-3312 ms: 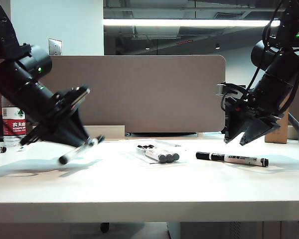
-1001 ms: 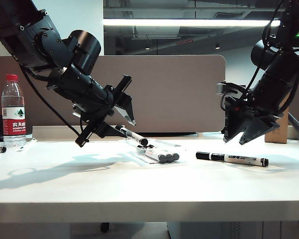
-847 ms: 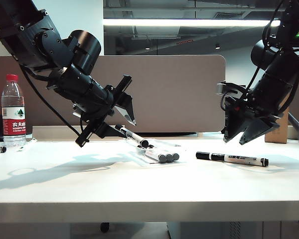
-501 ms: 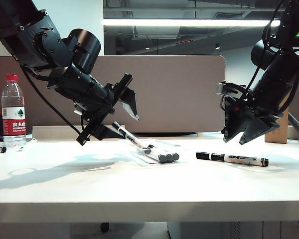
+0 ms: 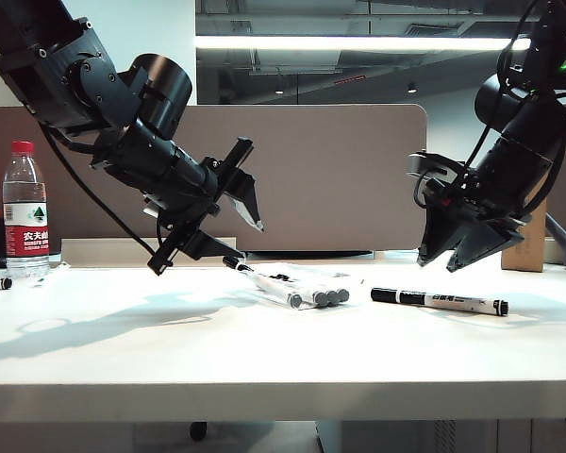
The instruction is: Pick up the markers scattered on the table and put them into the packaging box, making sure the markers fit the shape of the box's grooves.
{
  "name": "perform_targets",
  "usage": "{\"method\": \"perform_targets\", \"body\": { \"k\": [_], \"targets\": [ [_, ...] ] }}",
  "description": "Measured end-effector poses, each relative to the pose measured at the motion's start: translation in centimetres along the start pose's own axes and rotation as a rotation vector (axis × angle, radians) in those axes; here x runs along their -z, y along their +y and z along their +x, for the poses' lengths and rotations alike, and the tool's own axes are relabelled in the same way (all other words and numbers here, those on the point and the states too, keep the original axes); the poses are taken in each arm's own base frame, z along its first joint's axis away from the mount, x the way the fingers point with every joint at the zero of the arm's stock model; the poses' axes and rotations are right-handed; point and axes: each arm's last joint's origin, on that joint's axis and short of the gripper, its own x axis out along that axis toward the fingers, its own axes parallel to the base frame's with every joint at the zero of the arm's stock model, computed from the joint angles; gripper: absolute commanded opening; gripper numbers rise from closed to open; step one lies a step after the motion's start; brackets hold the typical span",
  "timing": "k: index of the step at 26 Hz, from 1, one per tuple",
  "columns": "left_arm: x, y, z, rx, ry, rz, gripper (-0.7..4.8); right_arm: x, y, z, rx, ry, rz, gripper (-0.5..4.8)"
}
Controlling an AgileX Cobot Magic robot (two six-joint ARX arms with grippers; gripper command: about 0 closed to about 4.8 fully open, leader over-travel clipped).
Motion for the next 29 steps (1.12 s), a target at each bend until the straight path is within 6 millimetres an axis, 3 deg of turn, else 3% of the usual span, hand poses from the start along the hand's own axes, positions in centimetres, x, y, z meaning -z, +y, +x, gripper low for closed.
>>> {"method": "perform_targets", "body": {
  "k": [10, 17, 29],
  "targets": [
    [-0.9, 0.5, -0.3, 0.071, 0.116, 0.034, 1.89, 0.2, -0.1, 0.0, 0.036, 0.031, -0.008, 2.75],
    [-3.7, 2.0, -1.5, 0.180, 0.234, 0.087, 1.89, 0.6, -0.2, 0.2, 0.047, 0.064, -0.127, 2.75],
    [-8.8, 5.0, -4.1, 0.209, 0.182, 0.081, 1.88, 2.0, -0.4, 1.4, 0.019, 0.170, -0.122, 2.74]
  ]
}}
